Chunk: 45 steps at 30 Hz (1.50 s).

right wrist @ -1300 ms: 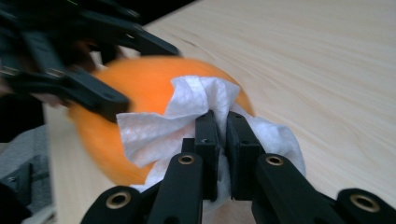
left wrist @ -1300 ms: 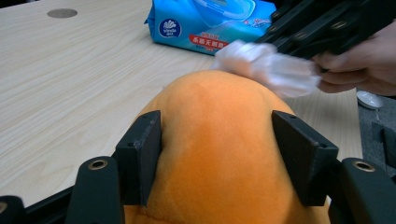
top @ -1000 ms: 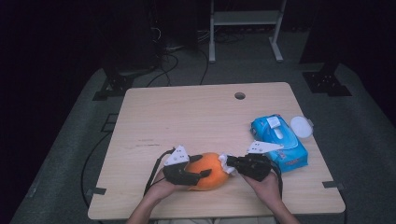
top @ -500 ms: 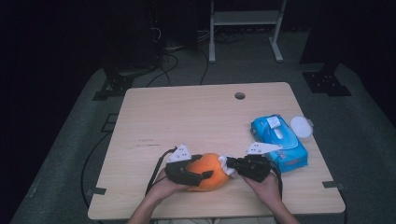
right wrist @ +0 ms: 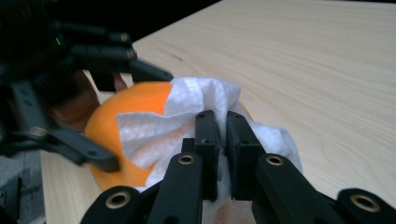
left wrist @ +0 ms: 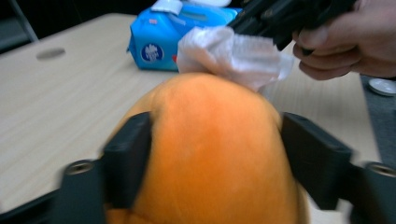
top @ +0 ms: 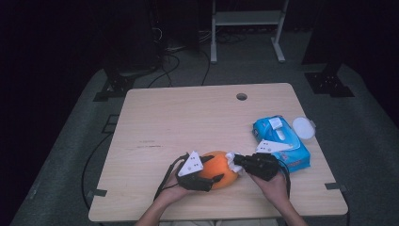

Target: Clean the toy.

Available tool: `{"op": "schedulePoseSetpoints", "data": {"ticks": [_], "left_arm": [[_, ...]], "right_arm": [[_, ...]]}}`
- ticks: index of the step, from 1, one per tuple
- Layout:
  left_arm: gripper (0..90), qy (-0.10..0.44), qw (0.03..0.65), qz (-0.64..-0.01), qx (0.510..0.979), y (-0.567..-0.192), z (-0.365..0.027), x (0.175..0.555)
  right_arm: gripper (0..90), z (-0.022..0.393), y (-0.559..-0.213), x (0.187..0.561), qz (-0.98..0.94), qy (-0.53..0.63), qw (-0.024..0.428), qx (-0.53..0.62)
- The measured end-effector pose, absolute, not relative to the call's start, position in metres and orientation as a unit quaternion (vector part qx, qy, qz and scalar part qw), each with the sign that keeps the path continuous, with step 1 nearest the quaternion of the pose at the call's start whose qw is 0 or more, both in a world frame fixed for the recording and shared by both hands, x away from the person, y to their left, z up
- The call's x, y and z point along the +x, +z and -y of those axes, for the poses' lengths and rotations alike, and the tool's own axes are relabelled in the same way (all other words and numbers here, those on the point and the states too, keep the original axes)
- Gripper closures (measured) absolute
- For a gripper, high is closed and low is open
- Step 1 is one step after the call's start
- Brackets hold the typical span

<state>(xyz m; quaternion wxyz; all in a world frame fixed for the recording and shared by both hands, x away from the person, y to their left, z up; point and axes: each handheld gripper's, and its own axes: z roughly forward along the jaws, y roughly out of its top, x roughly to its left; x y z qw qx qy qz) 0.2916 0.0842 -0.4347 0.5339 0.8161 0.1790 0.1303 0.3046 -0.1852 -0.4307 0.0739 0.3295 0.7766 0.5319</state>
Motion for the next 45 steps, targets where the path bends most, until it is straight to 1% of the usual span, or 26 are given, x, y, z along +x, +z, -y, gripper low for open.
{"op": "schedulePoseSetpoints", "data": {"ticks": [3,5,6,10,13,15,18,24,27,28,30,32,34,37,41,42,45], "left_arm": [[10.5,0.119,0.537,-0.221,0.805,-0.43,-0.093,0.297],[11.0,0.109,0.52,-0.231,0.815,-0.437,-0.096,0.3],[13.7,0.101,0.518,-0.232,0.817,-0.44,-0.096,0.3],[23.1,0.115,0.509,-0.208,0.827,-0.44,-0.095,0.295],[26.4,0.118,0.508,-0.196,0.83,-0.442,-0.097,0.295],[26.5,0.117,0.511,-0.19,0.83,-0.443,-0.098,0.295],[26.5,0.117,0.515,-0.177,0.831,-0.445,-0.101,0.294],[26.6,0.126,0.512,-0.148,0.836,-0.446,-0.095,0.291],[26.3,0.128,0.511,-0.144,0.837,-0.443,-0.094,0.29],[24.7,0.128,0.512,-0.146,0.837,-0.442,-0.094,0.29],[19.1,0.128,0.512,-0.157,0.835,-0.438,-0.099,0.292],[17.8,0.112,0.516,-0.175,0.831,-0.438,-0.104,0.296],[19.7,0.102,0.516,-0.174,0.833,-0.442,-0.105,0.298],[23.1,0.114,0.513,-0.165,0.835,-0.441,-0.099,0.294],[23.9,0.134,0.503,-0.147,0.841,-0.439,-0.088,0.287],[23.6,0.133,0.506,-0.146,0.84,-0.438,-0.089,0.287],[16.5,0.119,0.52,-0.167,0.829,-0.433,-0.099,0.291]], "right_arm": [[83.4,0.185,-0.43,0.304,-0.776,0.531,0.076,0.333],[83.3,0.182,-0.428,0.301,-0.777,0.533,0.076,0.326],[83.3,0.178,-0.426,0.298,-0.78,0.534,0.079,0.317],[83.2,0.168,-0.42,0.29,-0.791,0.534,0.086,0.286],[83.3,0.176,-0.425,0.298,-0.783,0.535,0.078,0.307],[83.3,0.185,-0.432,0.304,-0.78,0.523,0.086,0.333],[83.4,0.195,-0.44,0.31,-0.772,0.52,0.074,0.358],[83.3,0.171,-0.421,0.292,-0.781,0.544,0.078,0.298],[83.4,0.171,-0.422,0.292,-0.784,0.539,0.08,0.296],[83.5,0.175,-0.425,0.295,-0.781,0.539,0.074,0.306],[83.5,0.18,-0.428,0.299,-0.782,0.531,0.082,0.316],[83.5,0.186,-0.432,0.302,-0.78,0.526,0.082,0.328],[83.4,0.185,-0.433,0.302,-0.778,0.529,0.078,0.33],[83.3,0.175,-0.424,0.294,-0.779,0.54,0.08,0.308],[83.2,0.16,-0.416,0.284,-0.791,0.541,0.092,0.271],[83.3,0.159,-0.417,0.284,-0.794,0.536,0.095,0.27],[83.4,0.168,-0.422,0.29,-0.79,0.534,0.092,0.288]]}}
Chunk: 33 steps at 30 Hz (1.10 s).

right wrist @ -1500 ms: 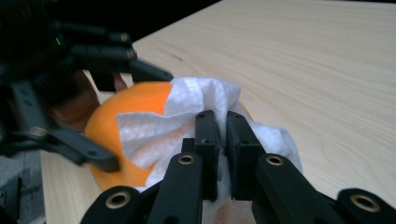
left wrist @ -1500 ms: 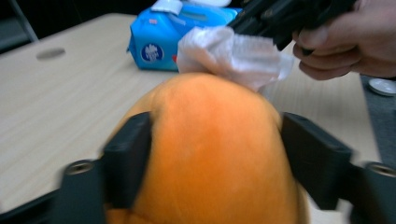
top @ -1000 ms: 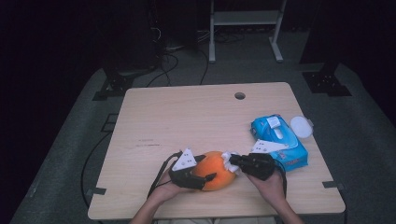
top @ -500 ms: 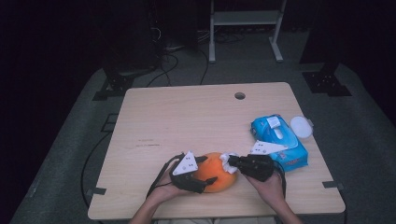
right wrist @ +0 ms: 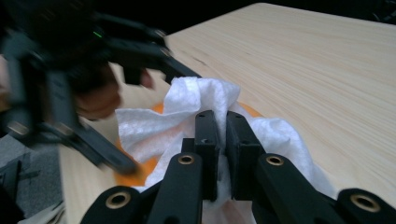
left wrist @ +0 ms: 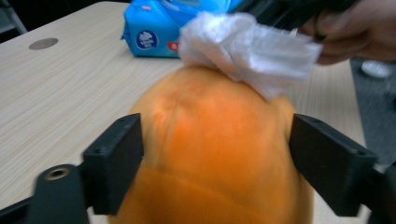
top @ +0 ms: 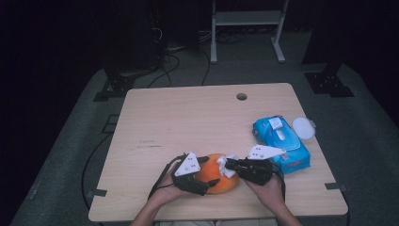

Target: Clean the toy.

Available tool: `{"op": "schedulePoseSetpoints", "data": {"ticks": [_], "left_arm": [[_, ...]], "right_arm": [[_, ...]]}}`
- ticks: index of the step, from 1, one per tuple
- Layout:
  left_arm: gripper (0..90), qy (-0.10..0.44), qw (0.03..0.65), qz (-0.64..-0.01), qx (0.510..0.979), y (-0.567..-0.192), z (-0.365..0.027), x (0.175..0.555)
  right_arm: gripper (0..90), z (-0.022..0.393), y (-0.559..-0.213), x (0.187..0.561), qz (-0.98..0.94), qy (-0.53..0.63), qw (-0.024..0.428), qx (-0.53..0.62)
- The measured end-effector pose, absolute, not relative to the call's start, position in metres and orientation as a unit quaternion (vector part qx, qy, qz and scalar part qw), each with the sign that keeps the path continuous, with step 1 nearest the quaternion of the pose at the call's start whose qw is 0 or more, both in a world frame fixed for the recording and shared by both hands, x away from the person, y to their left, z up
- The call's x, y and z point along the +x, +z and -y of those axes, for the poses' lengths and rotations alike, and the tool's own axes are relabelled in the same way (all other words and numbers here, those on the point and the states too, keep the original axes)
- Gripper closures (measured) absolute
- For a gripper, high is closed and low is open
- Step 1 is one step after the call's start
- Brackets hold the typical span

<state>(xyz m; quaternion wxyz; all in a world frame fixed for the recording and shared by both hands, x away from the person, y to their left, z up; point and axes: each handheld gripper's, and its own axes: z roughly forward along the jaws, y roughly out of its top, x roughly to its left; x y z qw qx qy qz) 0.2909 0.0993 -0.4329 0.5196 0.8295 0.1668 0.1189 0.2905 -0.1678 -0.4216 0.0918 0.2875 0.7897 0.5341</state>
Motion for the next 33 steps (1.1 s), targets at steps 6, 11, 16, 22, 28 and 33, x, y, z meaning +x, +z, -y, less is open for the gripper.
{"op": "schedulePoseSetpoints", "data": {"ticks": [6,11,16,22,28,33], "left_arm": [[17.1,0.097,0.508,-0.185,0.836,-0.441,-0.102,0.296],[27.5,0.113,0.505,-0.161,0.84,-0.435,-0.096,0.29],[29.7,0.113,0.505,-0.15,0.842,-0.433,-0.098,0.288],[13.1,0.063,0.504,-0.217,0.833,-0.44,-0.106,0.303],[33.5,0.118,0.499,-0.164,0.843,-0.429,-0.097,0.29],[33.7,0.136,0.493,-0.131,0.849,-0.425,-0.088,0.281]], "right_arm": [[83.4,0.18,-0.423,0.297,-0.778,0.538,0.096,0.311],[83.3,0.16,-0.412,0.283,-0.788,0.544,0.098,0.269],[83.4,0.168,-0.413,0.288,-0.789,0.535,0.109,0.282],[83.5,0.18,-0.421,0.298,-0.786,0.527,0.1,0.307],[83.5,0.163,-0.41,0.285,-0.791,0.537,0.103,0.273],[83.5,0.156,-0.405,0.282,-0.8,0.531,0.114,0.255]]}}
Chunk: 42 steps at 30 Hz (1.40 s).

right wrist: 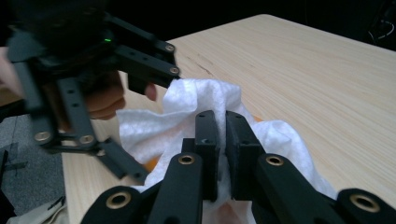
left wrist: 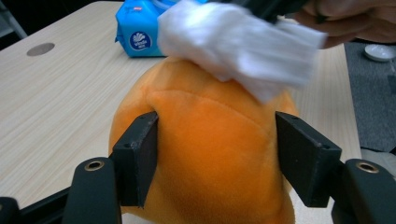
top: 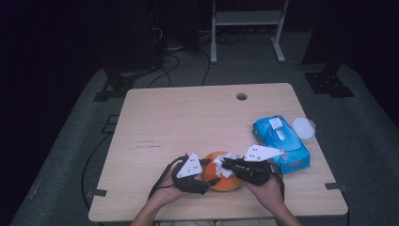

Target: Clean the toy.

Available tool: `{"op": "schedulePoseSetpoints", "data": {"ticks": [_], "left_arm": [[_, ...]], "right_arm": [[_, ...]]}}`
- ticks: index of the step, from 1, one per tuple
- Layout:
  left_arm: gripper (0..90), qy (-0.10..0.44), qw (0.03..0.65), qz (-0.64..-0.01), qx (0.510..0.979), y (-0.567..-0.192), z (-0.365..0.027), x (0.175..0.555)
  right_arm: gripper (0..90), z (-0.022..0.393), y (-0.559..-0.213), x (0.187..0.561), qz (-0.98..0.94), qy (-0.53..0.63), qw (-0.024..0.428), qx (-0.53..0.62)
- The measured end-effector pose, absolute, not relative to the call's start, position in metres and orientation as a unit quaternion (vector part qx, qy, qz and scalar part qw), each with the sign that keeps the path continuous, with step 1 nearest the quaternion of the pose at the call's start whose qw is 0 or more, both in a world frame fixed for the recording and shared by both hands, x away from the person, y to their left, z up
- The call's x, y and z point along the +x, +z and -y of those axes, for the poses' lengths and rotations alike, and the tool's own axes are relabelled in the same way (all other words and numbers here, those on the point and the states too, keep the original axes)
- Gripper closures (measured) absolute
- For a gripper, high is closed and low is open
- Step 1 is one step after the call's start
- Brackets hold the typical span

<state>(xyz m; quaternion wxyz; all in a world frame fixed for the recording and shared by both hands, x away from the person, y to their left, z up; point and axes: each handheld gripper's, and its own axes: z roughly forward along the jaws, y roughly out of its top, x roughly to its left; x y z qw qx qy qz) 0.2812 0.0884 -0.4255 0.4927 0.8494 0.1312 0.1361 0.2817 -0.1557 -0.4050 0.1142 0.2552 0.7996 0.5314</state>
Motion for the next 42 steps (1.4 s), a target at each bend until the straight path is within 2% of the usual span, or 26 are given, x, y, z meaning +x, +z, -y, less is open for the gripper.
{"op": "schedulePoseSetpoints", "data": {"ticks": [3,5,6,8,9,12,15,18,21,22,24,25,26,28,29,34,37,42], "left_arm": [[24.5,0.121,0.512,-0.16,0.835,-0.427,-0.094,0.288],[9.1,0.118,0.511,-0.196,0.829,-0.43,-0.096,0.294],[6.6,0.104,0.514,-0.208,0.826,-0.433,-0.097,0.297],[8.0,0.079,0.513,-0.215,0.827,-0.437,-0.097,0.299],[16.0,0.072,0.513,-0.21,0.829,-0.437,-0.097,0.299],[28.7,0.093,0.509,-0.188,0.834,-0.432,-0.094,0.293],[36.0,0.115,0.509,-0.164,0.837,-0.426,-0.089,0.286],[36.3,0.124,0.505,-0.151,0.841,-0.425,-0.086,0.283],[33.9,0.115,0.513,-0.161,0.835,-0.428,-0.09,0.287],[28.8,0.113,0.515,-0.173,0.832,-0.429,-0.091,0.288],[12.9,0.112,0.509,-0.21,0.827,-0.431,-0.093,0.294],[8.2,0.1,0.51,-0.223,0.825,-0.433,-0.094,0.297],[8.1,0.087,0.514,-0.232,0.821,-0.435,-0.095,0.299],[10.2,0.056,0.516,-0.239,0.821,-0.439,-0.095,0.302],[17.7,0.053,0.518,-0.238,0.82,-0.441,-0.095,0.302],[32.4,0.106,0.506,-0.187,0.836,-0.432,-0.088,0.289],[34.8,0.14,0.492,-0.147,0.847,-0.428,-0.078,0.279],[33.6,0.14,0.497,-0.128,0.846,-0.427,-0.075,0.274]], "right_arm": [[83.6,0.163,-0.412,0.287,-0.804,0.521,0.106,0.266],[83.6,0.167,-0.414,0.29,-0.802,0.521,0.103,0.273],[83.6,0.168,-0.414,0.291,-0.801,0.522,0.1,0.275],[83.6,0.169,-0.414,0.292,-0.801,0.521,0.1,0.277],[83.6,0.167,-0.414,0.292,-0.801,0.522,0.1,0.276],[83.6,0.162,-0.411,0.287,-0.801,0.523,0.107,0.271],[83.5,0.152,-0.405,0.278,-0.802,0.534,0.102,0.245],[83.6,0.142,-0.4,0.272,-0.815,0.523,0.117,0.221],[83.6,0.152,-0.4,0.279,-0.81,0.521,0.121,0.24],[83.6,0.159,-0.402,0.283,-0.81,0.513,0.128,0.252],[83.6,0.167,-0.408,0.289,-0.808,0.509,0.121,0.27],[83.6,0.171,-0.411,0.291,-0.806,0.511,0.111,0.276],[83.6,0.173,-0.412,0.292,-0.805,0.512,0.108,0.279],[83.6,0.171,-0.41,0.291,-0.808,0.508,0.114,0.276],[83.6,0.169,-0.41,0.29,-0.81,0.506,0.117,0.273],[83.5,0.158,-0.404,0.281,-0.809,0.515,0.119,0.256],[83.6,0.149,-0.398,0.277,-0.813,0.518,0.116,0.239],[83.6,0.167,-0.398,0.287,-0.803,0.517,0.125,0.27]]}}
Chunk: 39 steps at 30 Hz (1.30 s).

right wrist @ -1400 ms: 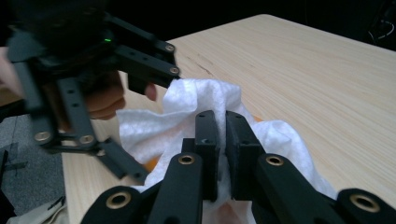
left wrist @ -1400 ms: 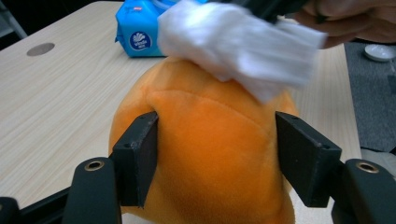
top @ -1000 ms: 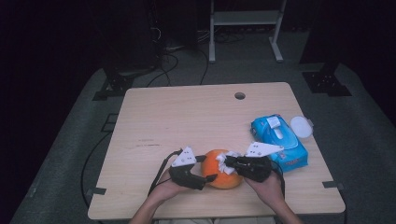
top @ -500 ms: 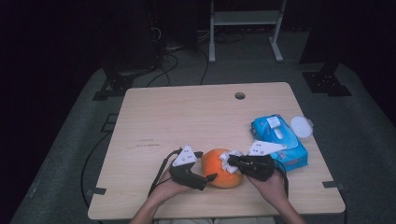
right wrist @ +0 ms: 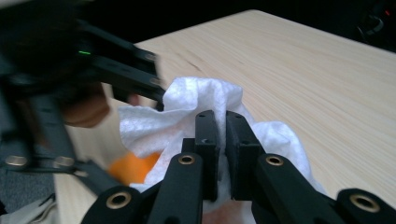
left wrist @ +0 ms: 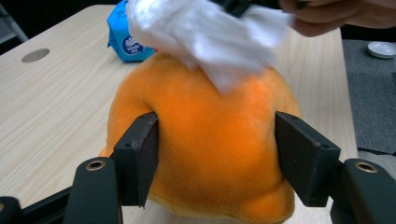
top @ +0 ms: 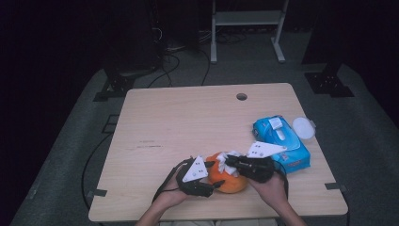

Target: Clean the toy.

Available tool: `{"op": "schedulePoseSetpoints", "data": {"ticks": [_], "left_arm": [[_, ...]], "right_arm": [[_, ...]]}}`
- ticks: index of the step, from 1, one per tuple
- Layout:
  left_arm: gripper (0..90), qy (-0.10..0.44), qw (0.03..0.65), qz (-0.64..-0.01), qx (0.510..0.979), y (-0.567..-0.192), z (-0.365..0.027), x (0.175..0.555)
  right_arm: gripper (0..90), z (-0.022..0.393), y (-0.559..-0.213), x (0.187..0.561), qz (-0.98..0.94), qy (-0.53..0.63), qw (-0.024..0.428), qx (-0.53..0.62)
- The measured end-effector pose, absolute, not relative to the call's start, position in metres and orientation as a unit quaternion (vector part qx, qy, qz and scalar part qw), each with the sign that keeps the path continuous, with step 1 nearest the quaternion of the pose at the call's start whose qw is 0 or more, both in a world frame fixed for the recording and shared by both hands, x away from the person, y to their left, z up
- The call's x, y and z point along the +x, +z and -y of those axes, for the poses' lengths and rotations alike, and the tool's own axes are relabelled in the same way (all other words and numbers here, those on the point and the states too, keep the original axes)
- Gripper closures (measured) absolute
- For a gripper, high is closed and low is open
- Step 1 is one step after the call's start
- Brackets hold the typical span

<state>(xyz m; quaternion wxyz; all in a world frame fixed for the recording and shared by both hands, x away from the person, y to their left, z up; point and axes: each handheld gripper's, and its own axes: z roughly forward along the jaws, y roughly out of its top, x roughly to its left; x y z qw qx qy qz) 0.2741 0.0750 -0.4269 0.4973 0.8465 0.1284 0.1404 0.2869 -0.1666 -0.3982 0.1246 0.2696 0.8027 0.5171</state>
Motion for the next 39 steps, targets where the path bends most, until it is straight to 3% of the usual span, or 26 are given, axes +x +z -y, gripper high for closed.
{"op": "schedulePoseSetpoints", "data": {"ticks": [5,6,8,11,13,19,24,27,31,33,39], "left_arm": [[5.4,0.101,0.519,-0.204,0.824,-0.43,-0.081,0.289],[3.4,0.08,0.522,-0.222,0.82,-0.434,-0.083,0.293],[8.4,0.049,0.525,-0.225,0.82,-0.439,-0.085,0.296],[21.3,0.067,0.517,-0.207,0.828,-0.436,-0.084,0.29],[24.7,0.086,0.513,-0.193,0.832,-0.432,-0.081,0.285],[28.0,0.129,0.494,-0.146,0.847,-0.429,-0.071,0.273],[28.8,0.129,0.492,-0.141,0.849,-0.431,-0.074,0.274],[28.8,0.126,0.491,-0.135,0.851,-0.43,-0.07,0.273],[29.5,0.13,0.477,-0.125,0.86,-0.433,-0.067,0.27],[29.9,0.132,0.473,-0.129,0.862,-0.434,-0.07,0.272],[33.6,0.113,0.475,-0.152,0.859,-0.438,-0.085,0.28]], "right_arm": [[83.8,0.179,-0.408,0.292,-0.804,0.509,0.105,0.288],[83.8,0.179,-0.407,0.291,-0.806,0.507,0.107,0.285],[83.8,0.176,-0.407,0.29,-0.809,0.504,0.109,0.282],[83.8,0.169,-0.404,0.284,-0.811,0.504,0.114,0.273],[83.7,0.162,-0.4,0.279,-0.81,0.513,0.114,0.259],[83.7,0.139,-0.396,0.267,-0.824,0.509,0.12,0.219],[83.8,0.165,-0.394,0.279,-0.811,0.504,0.146,0.26],[83.7,0.174,-0.398,0.281,-0.803,0.509,0.134,0.28],[83.6,0.152,-0.397,0.273,-0.81,0.522,0.112,0.242],[83.6,0.145,-0.397,0.271,-0.821,0.509,0.124,0.229],[83.7,0.178,-0.404,0.284,-0.808,0.498,0.139,0.282]]}}
